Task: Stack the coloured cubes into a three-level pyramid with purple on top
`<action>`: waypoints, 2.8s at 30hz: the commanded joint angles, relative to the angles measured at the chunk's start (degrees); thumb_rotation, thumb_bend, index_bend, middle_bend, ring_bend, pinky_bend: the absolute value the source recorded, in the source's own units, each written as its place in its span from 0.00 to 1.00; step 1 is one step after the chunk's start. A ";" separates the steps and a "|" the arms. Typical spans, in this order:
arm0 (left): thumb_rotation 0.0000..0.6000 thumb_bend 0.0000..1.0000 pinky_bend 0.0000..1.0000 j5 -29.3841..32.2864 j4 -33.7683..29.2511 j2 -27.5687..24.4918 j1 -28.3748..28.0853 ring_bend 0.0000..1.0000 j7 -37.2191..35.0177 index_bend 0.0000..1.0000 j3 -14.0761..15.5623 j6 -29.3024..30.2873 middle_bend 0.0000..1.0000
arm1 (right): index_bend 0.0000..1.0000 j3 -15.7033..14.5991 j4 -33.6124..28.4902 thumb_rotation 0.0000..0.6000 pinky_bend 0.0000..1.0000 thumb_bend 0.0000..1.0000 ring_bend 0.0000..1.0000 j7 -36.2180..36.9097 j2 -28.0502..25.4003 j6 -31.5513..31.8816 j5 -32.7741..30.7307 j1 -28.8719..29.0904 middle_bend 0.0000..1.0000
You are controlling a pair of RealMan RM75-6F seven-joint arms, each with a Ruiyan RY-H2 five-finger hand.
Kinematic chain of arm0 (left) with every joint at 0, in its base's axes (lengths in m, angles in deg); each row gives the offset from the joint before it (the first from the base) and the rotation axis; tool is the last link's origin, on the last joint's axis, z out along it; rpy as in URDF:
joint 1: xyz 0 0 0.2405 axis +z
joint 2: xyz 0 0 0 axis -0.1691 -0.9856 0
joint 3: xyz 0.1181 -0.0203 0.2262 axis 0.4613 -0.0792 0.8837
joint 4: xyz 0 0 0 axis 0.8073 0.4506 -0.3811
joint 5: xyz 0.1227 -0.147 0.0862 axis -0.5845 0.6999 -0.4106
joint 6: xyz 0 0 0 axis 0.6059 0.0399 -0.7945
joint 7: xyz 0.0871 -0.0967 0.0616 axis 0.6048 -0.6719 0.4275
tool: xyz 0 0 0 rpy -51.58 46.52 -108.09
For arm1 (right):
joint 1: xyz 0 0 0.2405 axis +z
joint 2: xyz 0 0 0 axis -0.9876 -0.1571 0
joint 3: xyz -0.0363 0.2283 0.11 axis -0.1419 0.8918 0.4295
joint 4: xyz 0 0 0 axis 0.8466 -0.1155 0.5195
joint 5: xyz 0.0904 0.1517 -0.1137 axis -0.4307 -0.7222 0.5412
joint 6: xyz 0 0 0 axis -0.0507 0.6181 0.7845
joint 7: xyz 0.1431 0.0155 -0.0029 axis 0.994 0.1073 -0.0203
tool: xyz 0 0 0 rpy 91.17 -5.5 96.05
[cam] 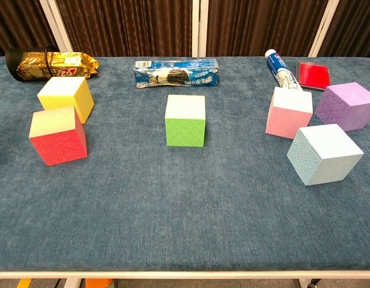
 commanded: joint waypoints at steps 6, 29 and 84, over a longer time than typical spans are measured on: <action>1.00 0.14 0.16 0.82 -0.21 0.11 0.03 0.00 0.54 0.12 -0.59 0.15 0.07 | 0.00 0.24 -0.12 1.00 0.00 0.00 0.00 0.39 -0.22 0.16 0.03 0.06 0.00; 1.00 0.14 0.16 17.33 7.36 9.95 -17.27 0.00 3.43 0.12 -11.59 -22.32 0.08 | 0.00 5.18 -7.46 1.00 0.00 0.00 0.00 -1.97 -1.94 -0.38 -3.44 2.84 0.00; 1.00 0.21 0.15 35.51 -2.31 15.83 -32.48 0.12 24.88 0.17 -12.94 -27.69 0.57 | 0.00 7.82 -1.63 1.00 0.00 0.00 0.00 1.70 -1.72 -6.44 -7.60 8.32 0.00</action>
